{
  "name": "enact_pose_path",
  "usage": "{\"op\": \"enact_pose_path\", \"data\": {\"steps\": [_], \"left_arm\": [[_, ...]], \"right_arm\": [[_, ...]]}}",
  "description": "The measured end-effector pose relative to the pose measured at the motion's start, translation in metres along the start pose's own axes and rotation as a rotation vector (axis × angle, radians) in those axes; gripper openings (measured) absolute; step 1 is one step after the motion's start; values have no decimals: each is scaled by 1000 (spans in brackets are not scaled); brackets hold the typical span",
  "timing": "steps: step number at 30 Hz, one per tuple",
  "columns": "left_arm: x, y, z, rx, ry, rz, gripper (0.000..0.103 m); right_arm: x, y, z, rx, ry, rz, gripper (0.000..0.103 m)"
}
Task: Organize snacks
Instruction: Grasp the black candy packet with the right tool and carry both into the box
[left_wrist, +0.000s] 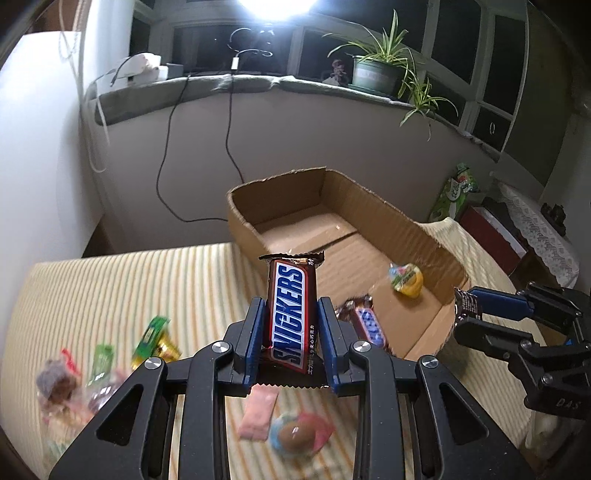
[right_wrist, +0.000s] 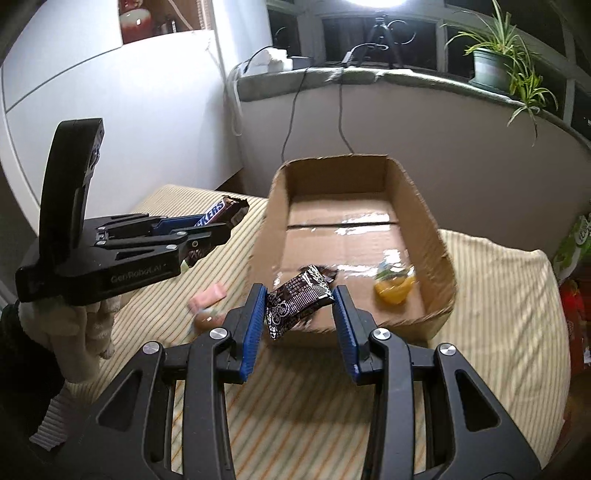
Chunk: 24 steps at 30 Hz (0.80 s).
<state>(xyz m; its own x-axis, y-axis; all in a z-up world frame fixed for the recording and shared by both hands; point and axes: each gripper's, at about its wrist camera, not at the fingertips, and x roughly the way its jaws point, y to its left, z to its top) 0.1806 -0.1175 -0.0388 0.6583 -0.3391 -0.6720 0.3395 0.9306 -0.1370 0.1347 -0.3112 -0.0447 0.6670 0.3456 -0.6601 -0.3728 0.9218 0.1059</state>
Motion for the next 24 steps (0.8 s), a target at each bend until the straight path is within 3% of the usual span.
{"op": "enact_pose_path", "data": {"steps": [24], "left_arm": [[61, -20, 36, 57, 47, -23, 27]], "right_arm": [[61, -43, 20, 49, 55, -10, 39]]}}
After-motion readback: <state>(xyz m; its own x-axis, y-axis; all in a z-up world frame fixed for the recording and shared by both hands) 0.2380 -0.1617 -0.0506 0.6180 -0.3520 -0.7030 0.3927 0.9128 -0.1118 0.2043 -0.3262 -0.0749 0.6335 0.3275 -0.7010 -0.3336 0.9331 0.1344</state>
